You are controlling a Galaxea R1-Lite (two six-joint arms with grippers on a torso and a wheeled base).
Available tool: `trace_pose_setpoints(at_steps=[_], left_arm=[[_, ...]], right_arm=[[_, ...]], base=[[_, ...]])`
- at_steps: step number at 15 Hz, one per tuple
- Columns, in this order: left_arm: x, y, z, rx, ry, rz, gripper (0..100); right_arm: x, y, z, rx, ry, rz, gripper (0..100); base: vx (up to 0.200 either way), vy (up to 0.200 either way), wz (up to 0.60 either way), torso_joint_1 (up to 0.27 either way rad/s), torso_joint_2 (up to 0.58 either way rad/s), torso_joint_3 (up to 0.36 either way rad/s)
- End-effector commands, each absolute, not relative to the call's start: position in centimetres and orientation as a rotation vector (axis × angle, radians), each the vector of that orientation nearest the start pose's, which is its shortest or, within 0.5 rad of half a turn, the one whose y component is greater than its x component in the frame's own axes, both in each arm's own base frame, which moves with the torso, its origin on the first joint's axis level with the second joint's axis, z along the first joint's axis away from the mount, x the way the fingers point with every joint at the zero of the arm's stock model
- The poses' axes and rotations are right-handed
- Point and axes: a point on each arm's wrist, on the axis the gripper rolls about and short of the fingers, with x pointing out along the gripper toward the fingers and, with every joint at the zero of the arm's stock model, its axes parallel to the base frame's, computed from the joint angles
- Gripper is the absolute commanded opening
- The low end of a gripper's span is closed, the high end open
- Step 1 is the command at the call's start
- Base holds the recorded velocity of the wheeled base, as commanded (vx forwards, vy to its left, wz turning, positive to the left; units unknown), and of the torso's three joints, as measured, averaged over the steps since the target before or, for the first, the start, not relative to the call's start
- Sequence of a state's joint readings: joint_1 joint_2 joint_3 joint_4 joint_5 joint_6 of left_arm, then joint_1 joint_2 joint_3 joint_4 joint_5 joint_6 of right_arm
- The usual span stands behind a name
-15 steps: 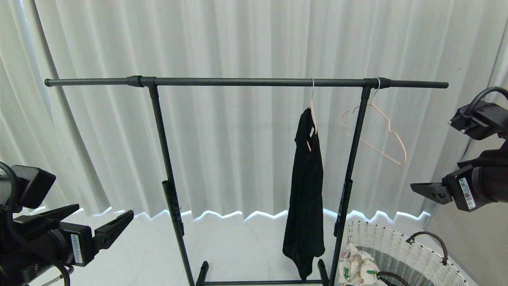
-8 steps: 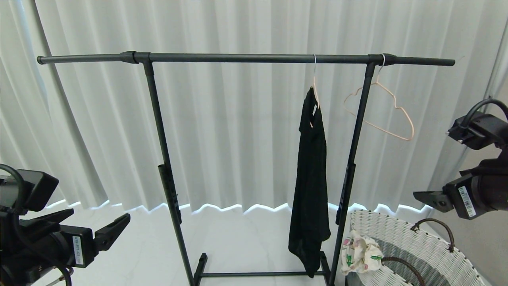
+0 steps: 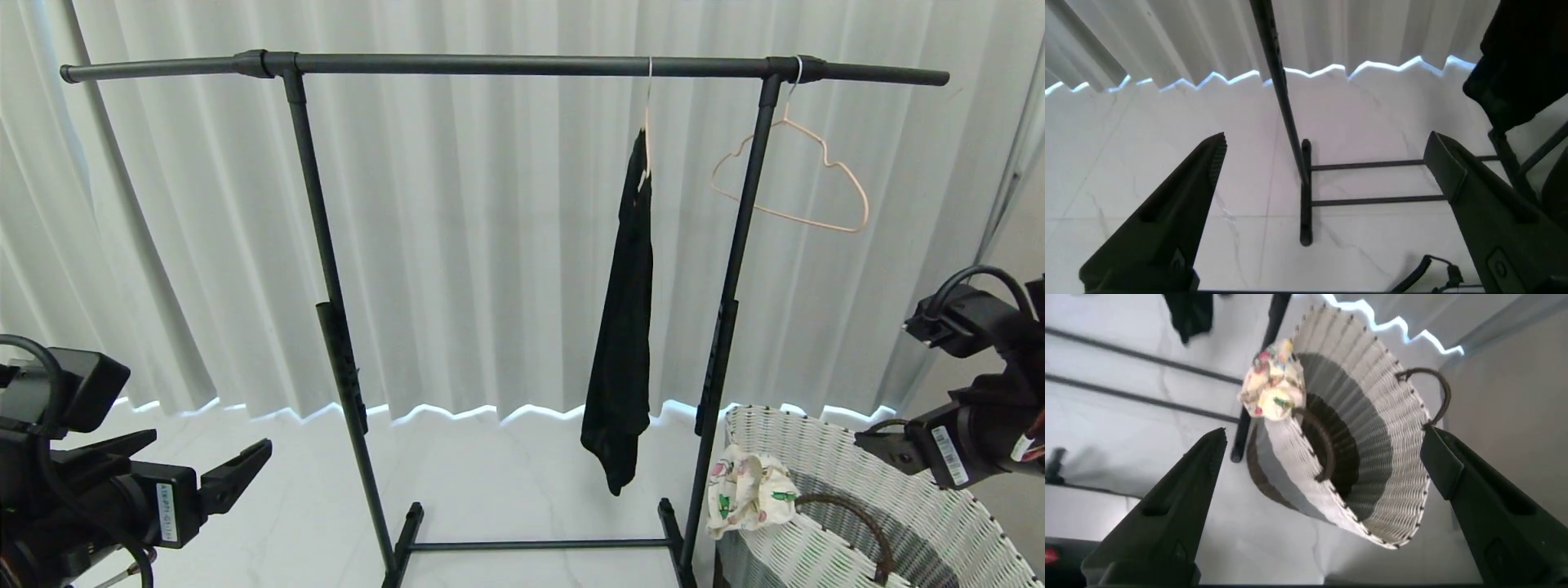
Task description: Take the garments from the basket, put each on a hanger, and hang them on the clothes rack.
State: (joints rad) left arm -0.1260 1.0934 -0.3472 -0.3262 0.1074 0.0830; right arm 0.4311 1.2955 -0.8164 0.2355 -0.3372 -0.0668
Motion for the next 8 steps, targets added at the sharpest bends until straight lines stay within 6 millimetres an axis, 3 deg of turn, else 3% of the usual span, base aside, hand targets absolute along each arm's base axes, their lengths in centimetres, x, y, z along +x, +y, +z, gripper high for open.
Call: trace_pose_setpoints(at_steps=[1, 8], left_arm=[[13.6, -1.5, 16.4, 0.125, 0.408, -0.036, 100], [14.1, -1.6, 16.4, 0.131, 0.422, -0.042, 100]], right_arm=[[17.1, 6.6, 19.4, -0.361, 0.705, 0.103, 100], [19.8, 7.0, 13.2, -0.450, 0.842, 0.098, 100]], base=[[0.200, 0.000, 0.00, -0.032, 0.12, 0.085], [0.200, 0.000, 0.00, -0.006, 0.02, 0.014]])
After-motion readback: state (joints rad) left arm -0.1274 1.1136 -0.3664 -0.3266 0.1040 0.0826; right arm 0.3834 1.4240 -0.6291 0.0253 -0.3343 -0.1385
